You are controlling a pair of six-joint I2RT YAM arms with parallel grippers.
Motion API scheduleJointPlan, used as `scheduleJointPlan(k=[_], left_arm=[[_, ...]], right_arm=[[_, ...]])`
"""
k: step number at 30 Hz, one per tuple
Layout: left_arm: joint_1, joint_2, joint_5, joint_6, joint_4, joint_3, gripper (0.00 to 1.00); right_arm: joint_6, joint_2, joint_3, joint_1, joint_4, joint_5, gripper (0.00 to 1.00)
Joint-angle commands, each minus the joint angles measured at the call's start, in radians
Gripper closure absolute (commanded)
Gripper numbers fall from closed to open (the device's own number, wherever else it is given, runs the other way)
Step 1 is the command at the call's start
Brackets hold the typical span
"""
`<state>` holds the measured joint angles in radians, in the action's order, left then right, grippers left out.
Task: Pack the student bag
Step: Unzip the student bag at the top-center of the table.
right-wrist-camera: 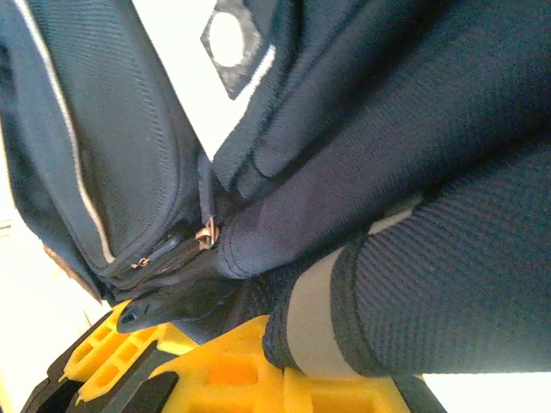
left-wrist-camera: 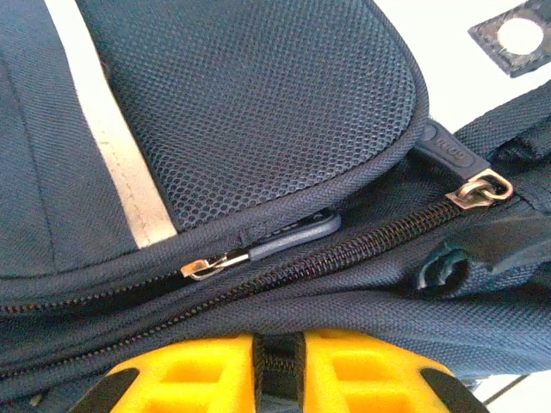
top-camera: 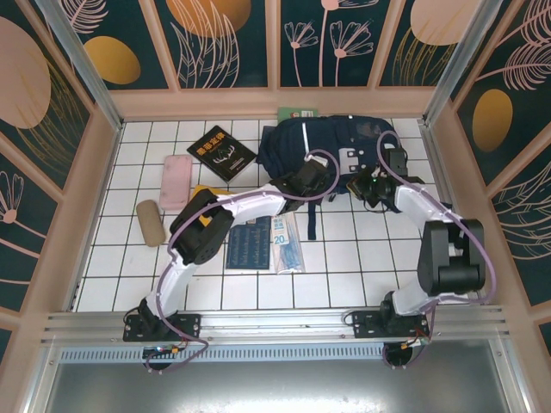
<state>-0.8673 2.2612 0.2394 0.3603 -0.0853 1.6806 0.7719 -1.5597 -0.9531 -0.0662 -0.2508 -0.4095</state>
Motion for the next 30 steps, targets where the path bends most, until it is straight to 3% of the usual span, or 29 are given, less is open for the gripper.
scheduleJointPlan(k=[1,4,7,8,10,16,21,26,30], left_arm=[[0.031,0.083,0.002,-0.005,-0.040,0.085,0.80],[0.033,0.121,-0.022,-0.001,-0.050,0.110,0.80],[0.034,0.145,-0.035,0.003,-0.057,0.122,0.81],[0.034,0.149,-0.039,0.003,-0.057,0.123,0.80],[0.034,0.149,-0.044,0.003,-0.057,0.120,0.81],[0.035,0.084,-0.065,0.005,-0.021,0.048,0.81],[0.034,0.051,-0.070,-0.013,0.024,0.019,0.79],[0.034,0.145,-0.065,-0.060,-0.105,0.203,0.84],[0.034,0.061,-0.125,-0.042,-0.028,0.091,0.82]], right_arm=[[-0.018,-0.057,-0.052,0.002,0.024,-0.031,1.00],[-0.036,-0.100,-0.056,0.008,0.037,-0.025,0.95],[-0.055,-0.121,-0.055,0.005,0.055,-0.025,0.76],[-0.060,-0.126,-0.055,0.003,0.057,-0.021,0.74],[-0.067,-0.143,-0.057,0.003,0.057,-0.011,0.76],[-0.085,-0.197,-0.087,0.003,0.044,0.069,0.95],[-0.094,-0.243,-0.123,0.005,0.041,0.136,0.97],[-0.093,-0.289,-0.151,0.002,0.033,0.133,0.98],[-0.094,-0.284,-0.140,0.001,0.038,0.133,0.98]])
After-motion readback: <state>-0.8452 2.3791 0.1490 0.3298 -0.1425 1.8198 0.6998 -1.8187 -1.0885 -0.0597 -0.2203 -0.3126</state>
